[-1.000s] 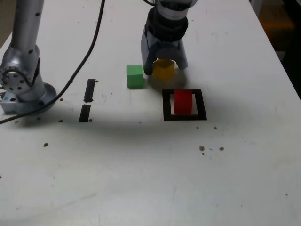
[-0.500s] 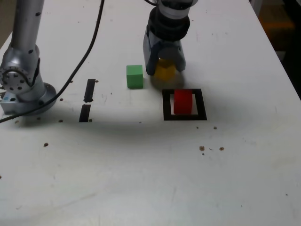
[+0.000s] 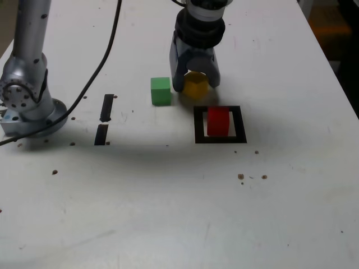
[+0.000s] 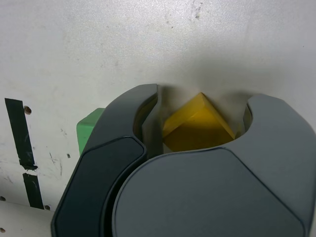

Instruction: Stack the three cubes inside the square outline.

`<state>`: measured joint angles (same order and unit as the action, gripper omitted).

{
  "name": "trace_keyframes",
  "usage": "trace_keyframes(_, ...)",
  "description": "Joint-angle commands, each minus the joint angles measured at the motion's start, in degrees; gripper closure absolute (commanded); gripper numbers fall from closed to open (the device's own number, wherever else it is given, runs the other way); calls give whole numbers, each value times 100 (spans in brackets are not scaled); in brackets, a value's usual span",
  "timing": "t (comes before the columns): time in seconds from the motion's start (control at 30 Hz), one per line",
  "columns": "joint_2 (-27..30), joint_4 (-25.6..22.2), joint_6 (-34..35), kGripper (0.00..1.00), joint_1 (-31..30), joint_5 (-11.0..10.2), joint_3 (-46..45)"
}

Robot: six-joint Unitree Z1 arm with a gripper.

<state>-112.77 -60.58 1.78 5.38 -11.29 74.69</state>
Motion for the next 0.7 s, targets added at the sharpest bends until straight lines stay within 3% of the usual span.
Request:
trace_keyframes(0.0,103,-17,-18,62,7,-28,34)
trace_keyframes(0.37,393,-63,-139,62,-51,-103,80)
trace_keyframes(0.67,580,-59,-323,62,-186,29,116)
